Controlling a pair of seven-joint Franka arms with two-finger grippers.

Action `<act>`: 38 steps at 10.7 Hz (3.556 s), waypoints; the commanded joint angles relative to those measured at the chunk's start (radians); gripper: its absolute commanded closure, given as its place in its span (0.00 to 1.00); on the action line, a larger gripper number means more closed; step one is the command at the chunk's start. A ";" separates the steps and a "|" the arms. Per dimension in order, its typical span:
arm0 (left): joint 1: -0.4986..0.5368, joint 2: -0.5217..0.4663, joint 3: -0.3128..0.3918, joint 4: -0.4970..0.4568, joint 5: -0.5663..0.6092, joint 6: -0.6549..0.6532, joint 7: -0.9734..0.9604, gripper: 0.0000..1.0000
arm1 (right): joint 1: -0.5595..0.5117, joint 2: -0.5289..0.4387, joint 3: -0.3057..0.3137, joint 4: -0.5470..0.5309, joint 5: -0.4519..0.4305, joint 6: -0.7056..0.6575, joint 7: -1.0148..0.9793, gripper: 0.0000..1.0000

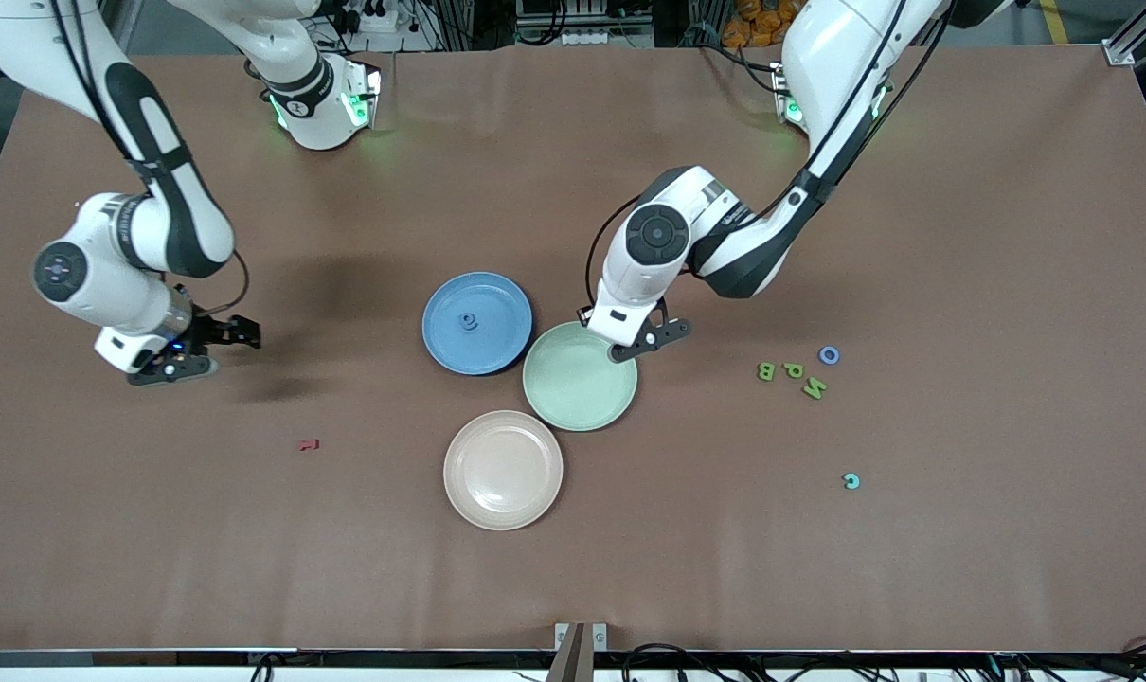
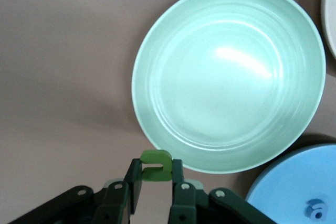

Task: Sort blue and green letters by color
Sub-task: 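Drop the blue g on the blue plate while the left gripper drops the u, then grasp the blue c with the right gripper while the left gripper grasps the M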

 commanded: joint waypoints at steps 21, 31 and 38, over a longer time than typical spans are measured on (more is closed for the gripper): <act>0.617 -0.142 0.018 -0.253 0.225 -0.011 1.212 0.06 | 0.008 0.034 0.019 -0.200 -0.017 0.280 0.223 0.00; 0.615 -0.136 0.018 -0.391 0.265 0.234 1.349 0.14 | 0.008 0.034 0.017 -0.194 -0.017 0.277 0.211 1.00; 0.612 -0.090 0.018 -0.391 0.263 0.270 1.330 0.21 | 0.145 0.023 0.092 0.114 0.004 -0.145 0.412 1.00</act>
